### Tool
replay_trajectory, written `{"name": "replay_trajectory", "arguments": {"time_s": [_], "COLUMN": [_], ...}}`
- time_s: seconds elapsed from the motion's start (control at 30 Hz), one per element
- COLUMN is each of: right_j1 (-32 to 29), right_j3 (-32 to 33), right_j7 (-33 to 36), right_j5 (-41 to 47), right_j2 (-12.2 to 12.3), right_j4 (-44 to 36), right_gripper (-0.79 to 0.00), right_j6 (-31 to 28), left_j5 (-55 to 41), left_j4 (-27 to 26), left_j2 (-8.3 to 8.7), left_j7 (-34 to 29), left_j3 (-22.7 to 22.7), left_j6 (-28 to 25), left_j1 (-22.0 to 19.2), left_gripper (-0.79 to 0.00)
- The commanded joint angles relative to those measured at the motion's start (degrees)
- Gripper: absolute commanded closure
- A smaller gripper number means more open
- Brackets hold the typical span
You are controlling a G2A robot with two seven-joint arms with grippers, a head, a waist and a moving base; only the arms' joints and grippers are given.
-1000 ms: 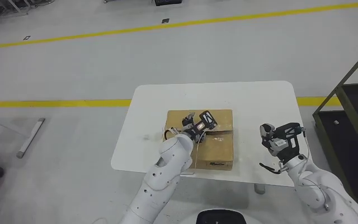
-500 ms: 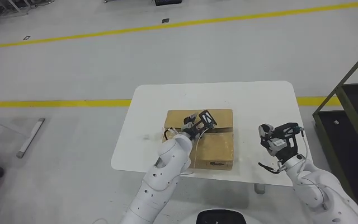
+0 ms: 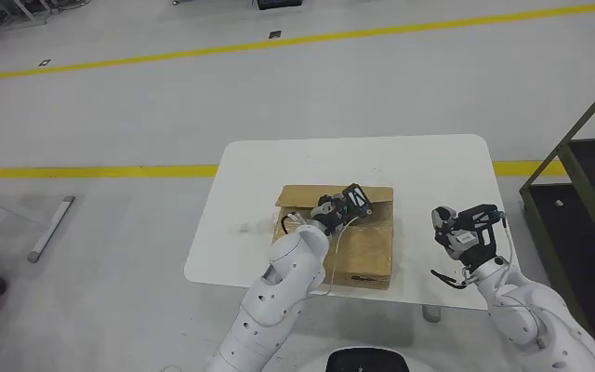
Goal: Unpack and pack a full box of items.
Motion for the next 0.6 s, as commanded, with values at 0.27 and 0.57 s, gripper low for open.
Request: {"name": "replay_trajectory", "arguments": {"time_s": [0.27,0.57], "right_j1": [-0.66,-0.94], "right_j3": [1.01,1.0], "right_j7": [-0.24,-0.4], "right_j5": [0.77,0.71], "right_j2": [0.08,0.07], "right_j4": [-0.57,-0.87], "right_gripper": [0.0,0.0], "right_j6": [-0.08,0.05], "left_j5": [5.03,4.26], "left_j4": [11.17,27.36], "left_j2": [-2.24,-6.02], "left_j7": [4.08,4.88], "left_j3": [3.89,8.62], "left_j6": [4.27,6.47], "left_j1": [-12.16,-22.53], "left_gripper": [-0.785,-0.785]}}
